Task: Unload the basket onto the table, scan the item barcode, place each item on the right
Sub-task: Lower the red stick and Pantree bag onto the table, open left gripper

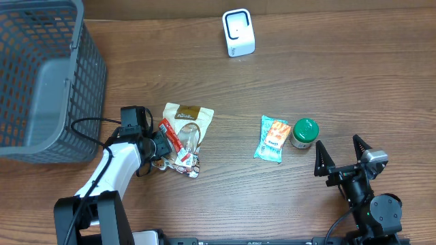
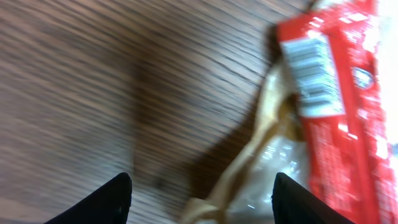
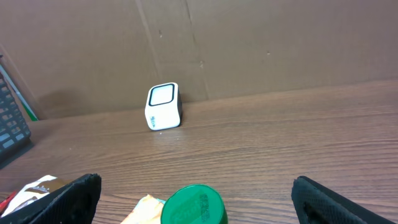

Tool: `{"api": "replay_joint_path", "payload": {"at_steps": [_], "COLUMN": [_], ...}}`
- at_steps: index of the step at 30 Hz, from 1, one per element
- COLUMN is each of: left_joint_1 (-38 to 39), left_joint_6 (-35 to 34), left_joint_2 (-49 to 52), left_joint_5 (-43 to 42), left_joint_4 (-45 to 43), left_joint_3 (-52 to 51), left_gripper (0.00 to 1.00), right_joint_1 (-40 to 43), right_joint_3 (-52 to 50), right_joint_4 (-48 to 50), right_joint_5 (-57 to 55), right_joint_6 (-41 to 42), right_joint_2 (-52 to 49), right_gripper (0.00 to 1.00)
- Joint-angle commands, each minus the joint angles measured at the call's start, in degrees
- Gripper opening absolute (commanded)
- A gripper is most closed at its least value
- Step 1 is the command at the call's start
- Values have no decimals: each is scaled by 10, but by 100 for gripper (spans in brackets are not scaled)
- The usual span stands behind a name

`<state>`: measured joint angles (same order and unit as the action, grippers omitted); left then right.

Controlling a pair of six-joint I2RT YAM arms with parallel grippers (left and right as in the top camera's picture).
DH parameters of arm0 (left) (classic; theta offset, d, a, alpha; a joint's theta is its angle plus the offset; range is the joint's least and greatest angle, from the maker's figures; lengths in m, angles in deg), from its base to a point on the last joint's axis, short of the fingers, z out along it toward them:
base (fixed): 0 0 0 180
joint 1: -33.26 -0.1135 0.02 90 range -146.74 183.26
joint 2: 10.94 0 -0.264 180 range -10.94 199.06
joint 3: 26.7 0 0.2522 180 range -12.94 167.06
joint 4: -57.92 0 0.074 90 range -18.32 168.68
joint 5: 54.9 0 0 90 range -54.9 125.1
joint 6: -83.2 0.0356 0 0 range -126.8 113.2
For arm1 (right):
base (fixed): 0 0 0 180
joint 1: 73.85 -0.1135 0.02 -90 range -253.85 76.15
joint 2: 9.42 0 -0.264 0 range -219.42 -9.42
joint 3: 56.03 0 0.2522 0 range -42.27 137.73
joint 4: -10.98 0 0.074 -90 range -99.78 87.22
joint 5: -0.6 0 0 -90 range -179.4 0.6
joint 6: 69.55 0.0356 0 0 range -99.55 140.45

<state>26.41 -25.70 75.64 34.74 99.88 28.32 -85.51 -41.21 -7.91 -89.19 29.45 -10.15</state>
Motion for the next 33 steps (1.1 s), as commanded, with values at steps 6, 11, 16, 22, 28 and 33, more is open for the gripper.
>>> {"api": "replay_joint_path", "payload": {"at_steps": [6, 11, 16, 22, 28, 33], "left_joint_1": [28, 71, 116, 143, 135, 124], "left_joint_6": [22, 22, 20, 15, 15, 16], "left_joint_2": [5, 5, 5, 5, -8, -38], "left_joint_5": [-74, -74, -70, -71, -59, -35], "left_joint_4": [-3, -4, -8, -8, 29, 92], "left_joint_3": [-5, -5, -5, -5, 27, 101], "left_gripper": [66, 68, 69, 68, 68, 72], "right_joint_1": [1, 1, 1, 1, 1, 1], "right_joint_3": [-6, -6, -6, -6, -6, -6], "right_joint_4": [3, 3, 3, 3, 3, 3], "right_joint_5": [3, 3, 3, 3, 3, 3], "right_joint_6": [0, 0, 0, 0, 0, 0], "right_joint_2": [5, 5, 5, 5, 5, 5], "right_gripper": [100, 100, 100, 100, 100, 100]}}
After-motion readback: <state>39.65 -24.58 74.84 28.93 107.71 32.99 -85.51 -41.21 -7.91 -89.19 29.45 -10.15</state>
